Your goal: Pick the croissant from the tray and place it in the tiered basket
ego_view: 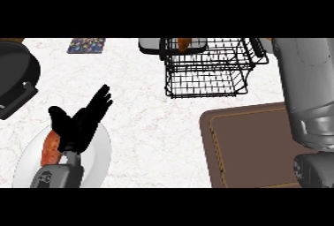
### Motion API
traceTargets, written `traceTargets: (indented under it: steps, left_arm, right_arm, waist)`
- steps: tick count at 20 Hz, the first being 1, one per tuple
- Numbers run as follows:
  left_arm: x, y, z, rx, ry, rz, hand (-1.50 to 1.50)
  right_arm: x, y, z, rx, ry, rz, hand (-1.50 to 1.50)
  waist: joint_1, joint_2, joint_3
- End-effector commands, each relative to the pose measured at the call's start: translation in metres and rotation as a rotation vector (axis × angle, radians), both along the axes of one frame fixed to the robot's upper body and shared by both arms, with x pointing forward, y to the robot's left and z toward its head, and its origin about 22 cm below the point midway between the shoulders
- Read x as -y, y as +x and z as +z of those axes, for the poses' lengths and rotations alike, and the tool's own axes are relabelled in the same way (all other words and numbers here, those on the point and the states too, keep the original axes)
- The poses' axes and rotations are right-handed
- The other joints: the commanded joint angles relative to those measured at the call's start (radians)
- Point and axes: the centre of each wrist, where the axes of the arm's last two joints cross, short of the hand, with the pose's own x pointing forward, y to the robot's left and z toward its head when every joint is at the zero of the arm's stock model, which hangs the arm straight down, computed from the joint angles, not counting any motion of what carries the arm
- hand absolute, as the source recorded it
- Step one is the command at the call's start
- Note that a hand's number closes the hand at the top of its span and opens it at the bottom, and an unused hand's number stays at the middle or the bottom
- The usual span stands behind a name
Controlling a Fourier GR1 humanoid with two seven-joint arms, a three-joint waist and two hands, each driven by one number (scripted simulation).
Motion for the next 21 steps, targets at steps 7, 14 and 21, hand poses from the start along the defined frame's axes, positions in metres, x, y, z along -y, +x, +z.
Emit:
traceTargets:
  steps: [7, 14, 21]
  left_arm:
    - [-0.013, -0.007, -0.006, -0.011, 0.003, 0.060, 0.00]
    - [-0.010, -0.004, -0.005, -0.008, 0.006, 0.051, 0.00]
    - [0.001, -0.021, -0.008, -0.011, 0.008, 0.015, 0.00]
  right_arm:
    - [0.132, -0.073, 0.001, -0.110, -0.104, 0.147, -1.50]
    - [0.218, -0.167, 0.023, -0.132, -0.135, 0.179, -1.50]
    - [0.283, -0.267, 0.023, -0.091, -0.119, 0.135, -1.50]
  waist:
    - [-0.059, -0.014, 0.001]
    - [-0.052, -0.008, 0.000]
    - [-0.014, 0.001, 0.000]
